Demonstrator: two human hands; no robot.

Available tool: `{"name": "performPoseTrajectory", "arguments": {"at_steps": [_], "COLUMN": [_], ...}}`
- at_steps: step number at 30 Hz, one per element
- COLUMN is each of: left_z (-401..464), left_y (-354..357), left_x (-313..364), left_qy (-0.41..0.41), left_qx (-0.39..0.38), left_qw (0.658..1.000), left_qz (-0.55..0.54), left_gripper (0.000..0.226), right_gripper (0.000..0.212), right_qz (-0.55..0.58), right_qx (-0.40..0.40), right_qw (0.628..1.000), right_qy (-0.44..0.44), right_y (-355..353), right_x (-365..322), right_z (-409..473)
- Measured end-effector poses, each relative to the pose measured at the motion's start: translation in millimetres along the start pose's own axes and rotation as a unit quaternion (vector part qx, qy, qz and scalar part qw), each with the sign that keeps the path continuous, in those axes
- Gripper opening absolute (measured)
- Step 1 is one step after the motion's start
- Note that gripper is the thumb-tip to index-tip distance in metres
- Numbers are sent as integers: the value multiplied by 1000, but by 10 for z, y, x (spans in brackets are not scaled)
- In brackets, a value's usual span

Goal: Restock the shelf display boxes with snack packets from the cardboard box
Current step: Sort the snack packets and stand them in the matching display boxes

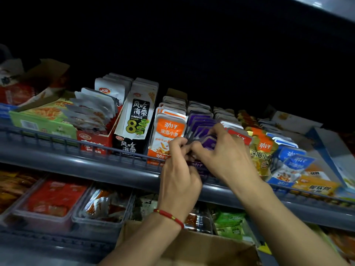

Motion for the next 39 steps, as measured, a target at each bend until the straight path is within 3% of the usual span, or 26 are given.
{"name": "performPoseTrajectory", "arguments": {"at_steps": [3,8,11,20,26,31,36,39], "left_z": [-16,-21,-29,-16,33,37,40,27], "left_y": [6,-7,-13,-9,-15,-11,8,4], "left_x": [-17,-50,-32,-19,-24,-35,-69,-68], "left_qy": [11,-10,-17,-17,7,6,0,-3], "left_qx": [1,11,0,-30,-34,-36,-34,-17], "left_qw": [1000,999,999,999,999,999,999,1000], "left_qz": [-20,-39,-31,31,42,29,30,12], "left_gripper": [64,58,61,73,74,73,78,72], "right_gripper": [37,57,48,55,58,60,69,79], "right_qz": [19,-28,-38,30,-20,-40,-69,-75], "right_qx": [21,57,96,204,146,187,93,90], "right_qw": [999,996,993,978,989,981,991,991], "right_qy": [39,65,62,17,6,-22,-67,-63], "right_y": [42,202,257,138,240,222,267,224], "right_x": [-39,-57,-64,-27,23,53,70,89], "right_z": [28,72,48,-82,-56,-94,42,21]}}
Point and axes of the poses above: each hand's wrist, its own z-axis towards the middle knuckle, its own y-axis out of the palm, x = y × z, the point moved 3 cm from there along z, towards the middle knuckle, and after that the axes turned 6 degrees about x, right-handed, at the moved point
